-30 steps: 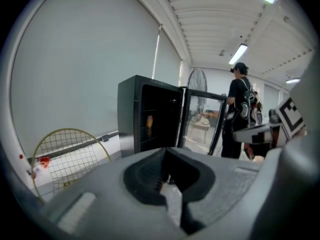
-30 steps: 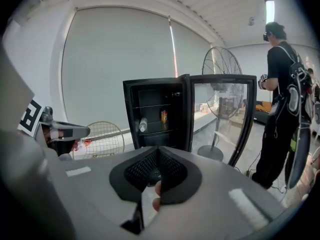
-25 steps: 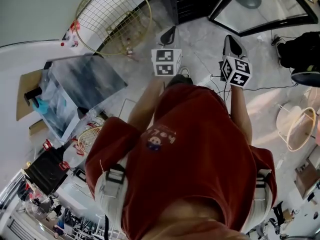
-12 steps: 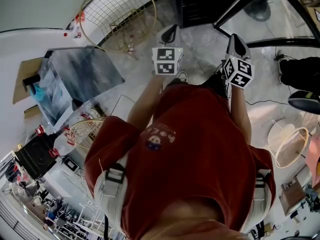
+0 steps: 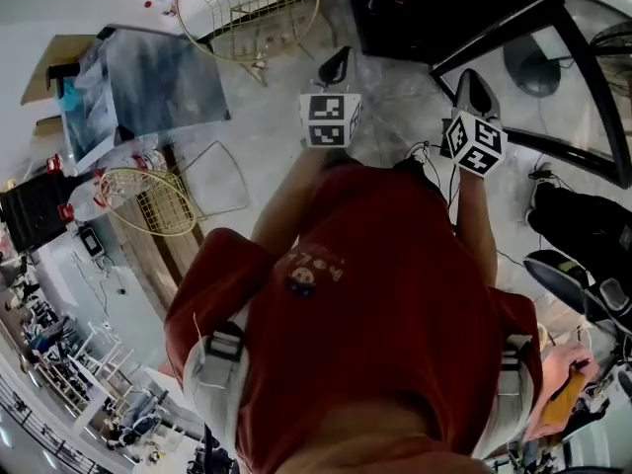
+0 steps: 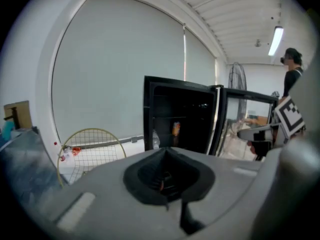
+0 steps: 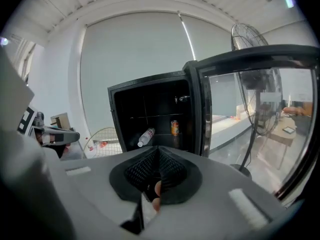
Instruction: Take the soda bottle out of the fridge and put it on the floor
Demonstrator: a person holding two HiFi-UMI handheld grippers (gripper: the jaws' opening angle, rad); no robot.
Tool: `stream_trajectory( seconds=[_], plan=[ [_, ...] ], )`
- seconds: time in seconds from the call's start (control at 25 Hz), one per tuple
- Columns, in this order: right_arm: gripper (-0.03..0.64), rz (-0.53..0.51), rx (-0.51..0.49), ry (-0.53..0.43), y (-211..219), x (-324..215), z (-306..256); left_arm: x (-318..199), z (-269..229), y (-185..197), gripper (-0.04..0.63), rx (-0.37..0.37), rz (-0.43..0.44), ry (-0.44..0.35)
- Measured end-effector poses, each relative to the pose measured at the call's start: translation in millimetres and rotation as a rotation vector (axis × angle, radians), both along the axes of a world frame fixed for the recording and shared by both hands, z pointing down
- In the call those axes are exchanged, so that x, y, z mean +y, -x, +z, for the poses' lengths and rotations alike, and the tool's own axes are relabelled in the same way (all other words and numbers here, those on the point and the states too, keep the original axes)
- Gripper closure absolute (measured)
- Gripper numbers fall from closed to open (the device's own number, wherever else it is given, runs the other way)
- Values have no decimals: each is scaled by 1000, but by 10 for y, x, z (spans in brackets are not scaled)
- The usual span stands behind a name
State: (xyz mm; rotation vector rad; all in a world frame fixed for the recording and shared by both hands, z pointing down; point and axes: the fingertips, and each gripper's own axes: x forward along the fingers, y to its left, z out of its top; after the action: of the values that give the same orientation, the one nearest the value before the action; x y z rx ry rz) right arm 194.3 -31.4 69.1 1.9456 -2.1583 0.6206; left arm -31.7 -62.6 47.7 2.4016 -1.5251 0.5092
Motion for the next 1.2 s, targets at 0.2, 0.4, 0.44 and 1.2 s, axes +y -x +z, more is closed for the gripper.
stream_trajectory(
  seconds=[0.2, 0.4, 0.44, 1.2],
  plan=[
    [620, -119, -26, 19, -249, -130, 97, 124, -39, -219, 597, -7, -131, 0],
    [620, -181, -41, 18, -233, 9, 100, 420, -142, -270, 597, -17, -190, -31],
    [620, -194, -39, 13, -215, 18, 83, 455, -162, -275, 597, -14, -198, -35],
    [620, -111, -6, -18, -182, 186, -79, 384, -227, -323, 597, 3, -73, -62]
  ],
)
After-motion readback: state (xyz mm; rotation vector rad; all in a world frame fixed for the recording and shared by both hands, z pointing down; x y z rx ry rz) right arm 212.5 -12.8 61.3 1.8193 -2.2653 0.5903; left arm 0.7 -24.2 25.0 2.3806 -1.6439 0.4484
